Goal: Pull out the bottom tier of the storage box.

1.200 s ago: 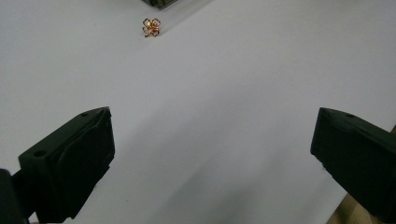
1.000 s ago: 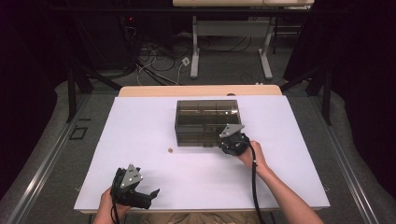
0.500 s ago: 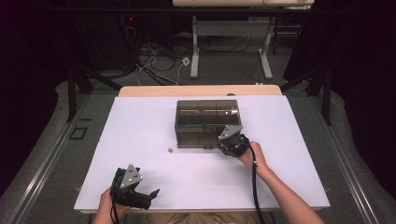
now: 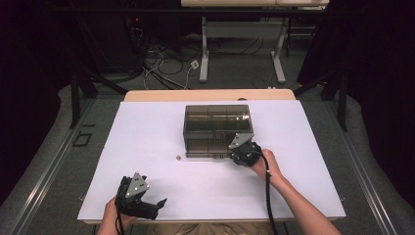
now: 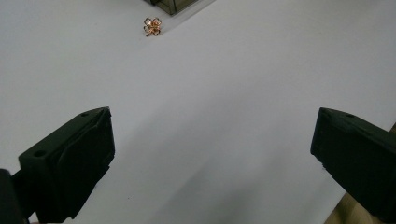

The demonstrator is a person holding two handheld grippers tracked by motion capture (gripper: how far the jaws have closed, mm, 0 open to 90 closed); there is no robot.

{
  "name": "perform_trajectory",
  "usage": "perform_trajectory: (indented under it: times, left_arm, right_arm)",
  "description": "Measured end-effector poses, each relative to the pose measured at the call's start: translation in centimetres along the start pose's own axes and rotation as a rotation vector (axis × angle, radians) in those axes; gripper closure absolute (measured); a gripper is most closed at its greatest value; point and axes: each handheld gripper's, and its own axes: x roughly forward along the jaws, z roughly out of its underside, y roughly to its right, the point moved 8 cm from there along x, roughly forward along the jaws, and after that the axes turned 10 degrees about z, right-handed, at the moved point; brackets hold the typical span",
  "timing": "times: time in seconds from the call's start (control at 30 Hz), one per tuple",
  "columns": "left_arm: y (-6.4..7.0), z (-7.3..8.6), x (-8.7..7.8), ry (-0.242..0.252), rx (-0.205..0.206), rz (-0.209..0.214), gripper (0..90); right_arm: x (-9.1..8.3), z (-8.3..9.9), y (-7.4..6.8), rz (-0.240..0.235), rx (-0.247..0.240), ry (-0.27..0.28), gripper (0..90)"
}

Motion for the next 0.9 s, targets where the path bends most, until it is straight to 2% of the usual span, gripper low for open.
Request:
perform_trajectory:
  times: [0.07, 0.33, 0.43, 0.5, 0.7, 0.73, 0.9]
  left_arm:
    - [0.01, 0.0, -0.01, 0.001, -0.002, 0.0, 0.0]
    - [-0.01, 0.02, -0.04, 0.001, 0.0, 0.001, 0.0]
    - [0.01, 0.02, -0.03, 0.0, 0.001, 0.002, 0.0]
    - [0.05, 0.02, -0.01, 0.001, -0.002, 0.004, 0.0]
    - [0.02, 0.03, -0.04, -0.001, 0.001, 0.002, 0.0]
    - [0.01, 0.03, -0.04, -0.001, 0.001, 0.002, 0.0]
    - [0.01, 0.03, -0.03, -0.001, 0.001, 0.003, 0.0]
  right_arm:
    - [-0.05, 0.01, -0.03, -0.003, -0.014, 0.002, 73.8]
    - [-0.23, 0.1, -0.33, -0.012, -0.018, -0.007, 74.6]
    - [-0.27, 0.15, -0.39, -0.025, -0.049, -0.005, 74.9]
    - [-0.33, 0.2, -0.62, -0.026, -0.039, -0.007, 74.9]
    - [-0.45, 0.24, -0.77, -0.037, -0.064, -0.013, 75.3]
    - [-0.53, 0.31, -0.82, -0.035, -0.054, -0.02, 75.3]
    - [-0.58, 0.29, -0.96, -0.044, -0.066, -0.017, 75.6]
